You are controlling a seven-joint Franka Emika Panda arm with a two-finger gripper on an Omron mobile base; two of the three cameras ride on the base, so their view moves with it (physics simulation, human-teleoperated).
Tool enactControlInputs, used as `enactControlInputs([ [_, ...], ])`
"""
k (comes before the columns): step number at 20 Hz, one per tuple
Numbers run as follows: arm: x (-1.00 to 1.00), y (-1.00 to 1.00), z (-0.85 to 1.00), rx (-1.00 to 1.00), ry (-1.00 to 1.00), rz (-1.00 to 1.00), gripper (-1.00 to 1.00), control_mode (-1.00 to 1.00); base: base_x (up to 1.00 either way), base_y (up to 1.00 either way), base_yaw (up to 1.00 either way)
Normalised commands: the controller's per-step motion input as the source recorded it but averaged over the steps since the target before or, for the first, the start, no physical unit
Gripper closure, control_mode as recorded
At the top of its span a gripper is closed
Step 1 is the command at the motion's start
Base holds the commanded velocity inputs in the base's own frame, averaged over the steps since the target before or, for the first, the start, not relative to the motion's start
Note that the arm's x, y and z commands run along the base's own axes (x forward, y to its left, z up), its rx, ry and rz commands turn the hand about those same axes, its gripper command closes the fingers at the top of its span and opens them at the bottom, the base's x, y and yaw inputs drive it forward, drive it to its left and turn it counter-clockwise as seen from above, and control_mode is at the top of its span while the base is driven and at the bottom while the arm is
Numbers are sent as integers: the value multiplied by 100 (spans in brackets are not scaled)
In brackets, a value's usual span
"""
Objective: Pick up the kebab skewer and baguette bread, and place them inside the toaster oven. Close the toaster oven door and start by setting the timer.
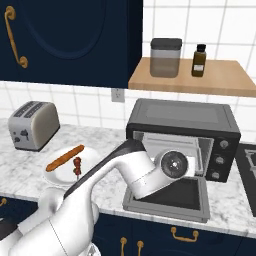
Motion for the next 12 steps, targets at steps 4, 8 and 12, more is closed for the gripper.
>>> enactControlInputs([
  [4,-38,76,63,0,15,12,-100,-100,0,0,0],
  [8,-38,72,62,0,22,11,-100,-100,0,0,0],
  [12,-27,86,49,0,30,11,-100,-100,0,0,0],
])
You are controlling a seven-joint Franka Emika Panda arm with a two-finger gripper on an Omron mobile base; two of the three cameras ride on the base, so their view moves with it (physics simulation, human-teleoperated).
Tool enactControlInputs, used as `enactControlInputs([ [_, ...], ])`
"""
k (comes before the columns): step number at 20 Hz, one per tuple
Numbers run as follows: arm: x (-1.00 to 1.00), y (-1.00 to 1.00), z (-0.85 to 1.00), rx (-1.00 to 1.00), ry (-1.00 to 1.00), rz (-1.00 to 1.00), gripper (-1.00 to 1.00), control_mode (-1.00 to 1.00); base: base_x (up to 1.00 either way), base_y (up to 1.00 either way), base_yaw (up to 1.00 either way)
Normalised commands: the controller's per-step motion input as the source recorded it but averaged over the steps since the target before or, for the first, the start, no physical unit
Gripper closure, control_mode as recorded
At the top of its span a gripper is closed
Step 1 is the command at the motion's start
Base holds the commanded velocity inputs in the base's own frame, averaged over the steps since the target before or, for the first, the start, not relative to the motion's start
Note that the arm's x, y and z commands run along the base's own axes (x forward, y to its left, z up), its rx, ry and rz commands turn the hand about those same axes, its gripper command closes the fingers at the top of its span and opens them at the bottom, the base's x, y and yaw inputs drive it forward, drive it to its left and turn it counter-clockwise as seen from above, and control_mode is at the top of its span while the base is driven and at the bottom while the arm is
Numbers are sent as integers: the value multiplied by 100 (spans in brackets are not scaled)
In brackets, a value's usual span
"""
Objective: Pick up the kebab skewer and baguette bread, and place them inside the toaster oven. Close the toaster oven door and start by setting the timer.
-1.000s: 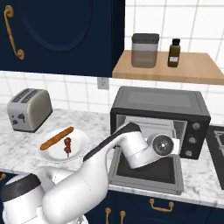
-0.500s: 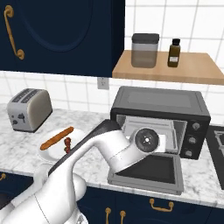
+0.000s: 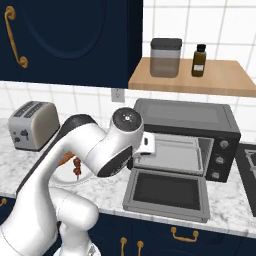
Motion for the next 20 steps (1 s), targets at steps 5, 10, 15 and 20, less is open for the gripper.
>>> enactControlInputs([
  [5,-16,95,18,0,36,8,-100,-100,0,0,0],
  [10,-3,100,-6,0,21,0,-100,-100,0,0,0],
  [15,1,100,-5,-2,18,0,-100,-100,0,0,0],
  [20,15,91,-16,-2,11,0,-100,-100,0,0,0],
])
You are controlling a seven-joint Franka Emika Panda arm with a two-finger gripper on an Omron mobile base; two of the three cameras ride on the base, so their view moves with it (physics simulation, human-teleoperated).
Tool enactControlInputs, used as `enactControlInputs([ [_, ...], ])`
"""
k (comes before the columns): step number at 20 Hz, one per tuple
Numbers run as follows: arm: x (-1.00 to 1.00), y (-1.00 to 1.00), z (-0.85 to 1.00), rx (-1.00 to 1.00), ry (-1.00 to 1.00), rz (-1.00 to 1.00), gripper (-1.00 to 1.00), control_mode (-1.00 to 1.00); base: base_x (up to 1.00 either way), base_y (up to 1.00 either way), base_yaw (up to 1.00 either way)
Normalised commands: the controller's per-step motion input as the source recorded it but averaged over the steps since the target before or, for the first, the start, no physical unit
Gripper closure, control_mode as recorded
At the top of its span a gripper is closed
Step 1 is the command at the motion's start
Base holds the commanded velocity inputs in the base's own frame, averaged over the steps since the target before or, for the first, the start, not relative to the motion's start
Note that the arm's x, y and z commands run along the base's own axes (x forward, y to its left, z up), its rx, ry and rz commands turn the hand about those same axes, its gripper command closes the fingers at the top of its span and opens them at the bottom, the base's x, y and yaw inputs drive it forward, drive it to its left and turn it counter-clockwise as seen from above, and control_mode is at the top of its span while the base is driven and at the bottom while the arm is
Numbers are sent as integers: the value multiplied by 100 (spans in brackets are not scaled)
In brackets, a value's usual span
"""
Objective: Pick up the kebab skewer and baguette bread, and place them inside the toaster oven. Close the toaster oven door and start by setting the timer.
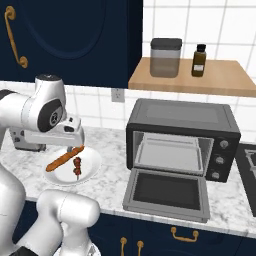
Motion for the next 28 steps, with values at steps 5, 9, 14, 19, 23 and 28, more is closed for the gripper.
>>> enactControlInputs([
  [5,47,52,-18,0,6,-4,-100,-100,0,0,0],
  [9,64,53,-65,-6,0,-8,-100,-100,0,0,0],
  [14,47,32,-72,-2,0,-12,-100,-100,0,0,0],
  [19,43,19,-52,1,0,-21,-100,-100,0,0,0],
  [23,51,20,-47,0,0,-28,-100,-100,0,0,0],
  [28,70,9,-28,0,0,-20,-100,-100,0,0,0],
])
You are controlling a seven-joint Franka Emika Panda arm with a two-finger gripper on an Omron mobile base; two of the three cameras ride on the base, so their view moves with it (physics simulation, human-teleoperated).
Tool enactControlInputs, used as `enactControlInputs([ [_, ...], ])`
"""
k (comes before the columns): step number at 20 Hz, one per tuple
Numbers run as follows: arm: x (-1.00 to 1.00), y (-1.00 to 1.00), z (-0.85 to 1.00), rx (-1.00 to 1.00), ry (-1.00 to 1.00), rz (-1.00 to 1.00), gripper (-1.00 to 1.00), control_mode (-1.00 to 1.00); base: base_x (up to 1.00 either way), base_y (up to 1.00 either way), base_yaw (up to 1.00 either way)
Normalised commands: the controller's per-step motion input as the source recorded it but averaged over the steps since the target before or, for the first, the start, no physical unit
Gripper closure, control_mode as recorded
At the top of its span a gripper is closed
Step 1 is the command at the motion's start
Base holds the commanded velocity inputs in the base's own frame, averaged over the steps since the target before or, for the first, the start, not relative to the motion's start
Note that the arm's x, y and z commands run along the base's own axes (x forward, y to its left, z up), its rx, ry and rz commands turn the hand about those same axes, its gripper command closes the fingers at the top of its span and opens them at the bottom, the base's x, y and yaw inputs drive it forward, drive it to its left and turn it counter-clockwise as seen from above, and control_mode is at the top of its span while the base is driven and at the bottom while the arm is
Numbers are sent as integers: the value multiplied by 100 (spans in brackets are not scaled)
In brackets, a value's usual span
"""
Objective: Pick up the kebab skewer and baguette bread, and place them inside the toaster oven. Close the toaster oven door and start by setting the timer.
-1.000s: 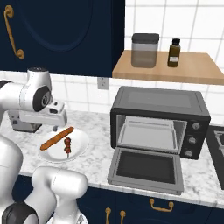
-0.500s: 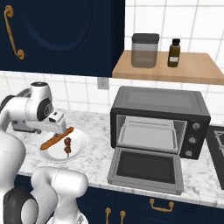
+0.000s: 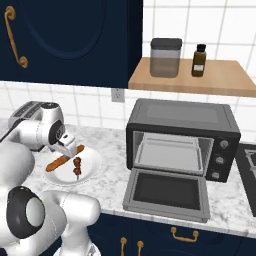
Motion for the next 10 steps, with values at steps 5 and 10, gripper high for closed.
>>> enactControlInputs([
  [5,64,19,-27,0,2,-13,-100,-100,0,0,0],
  [10,13,1,-52,0,1,0,-100,-100,0,0,0],
])
